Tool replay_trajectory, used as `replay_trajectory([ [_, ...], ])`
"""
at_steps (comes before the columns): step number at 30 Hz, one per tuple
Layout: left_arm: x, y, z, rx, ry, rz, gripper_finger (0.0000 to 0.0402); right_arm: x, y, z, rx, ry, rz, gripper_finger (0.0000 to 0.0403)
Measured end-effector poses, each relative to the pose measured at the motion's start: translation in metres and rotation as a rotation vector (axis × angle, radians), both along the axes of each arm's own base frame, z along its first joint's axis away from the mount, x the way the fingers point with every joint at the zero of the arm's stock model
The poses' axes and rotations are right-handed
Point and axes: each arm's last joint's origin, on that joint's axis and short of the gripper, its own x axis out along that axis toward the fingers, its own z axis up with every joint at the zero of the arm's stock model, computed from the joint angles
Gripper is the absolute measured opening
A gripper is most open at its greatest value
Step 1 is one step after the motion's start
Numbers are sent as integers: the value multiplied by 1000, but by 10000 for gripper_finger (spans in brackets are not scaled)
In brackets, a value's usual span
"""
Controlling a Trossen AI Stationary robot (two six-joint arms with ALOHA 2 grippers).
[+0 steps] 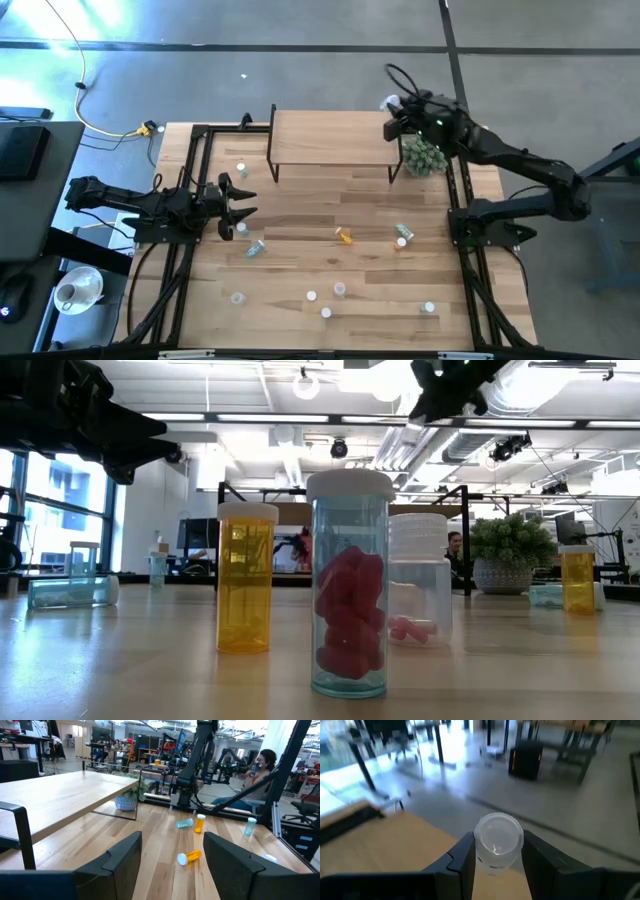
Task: Pick and place medicine bottles onto shelf by color
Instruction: Put the top right transparent pill bottle on the shelf
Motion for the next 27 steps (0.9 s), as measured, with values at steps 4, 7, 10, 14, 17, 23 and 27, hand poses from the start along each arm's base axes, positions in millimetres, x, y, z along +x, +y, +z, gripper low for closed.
replay_trajectory([
  [4,0,0,0,0,0,0,202,12,-15,-13,86,53,7,115],
  [7,0,0,0,0,0,0,202,19,-27,-25,140,74,6,115],
  [10,0,0,0,0,1,0,202,23,-36,-36,192,92,10,115],
  [14,0,0,0,0,0,0,202,29,-45,-49,235,128,16,115],
  [17,0,0,0,0,0,0,202,32,-47,-55,254,156,13,115],
  [23,0,0,0,0,0,0,202,30,-49,-62,284,199,-2,115],
  [27,0,0,0,0,1,0,202,29,-48,-64,298,217,-5,115],
])
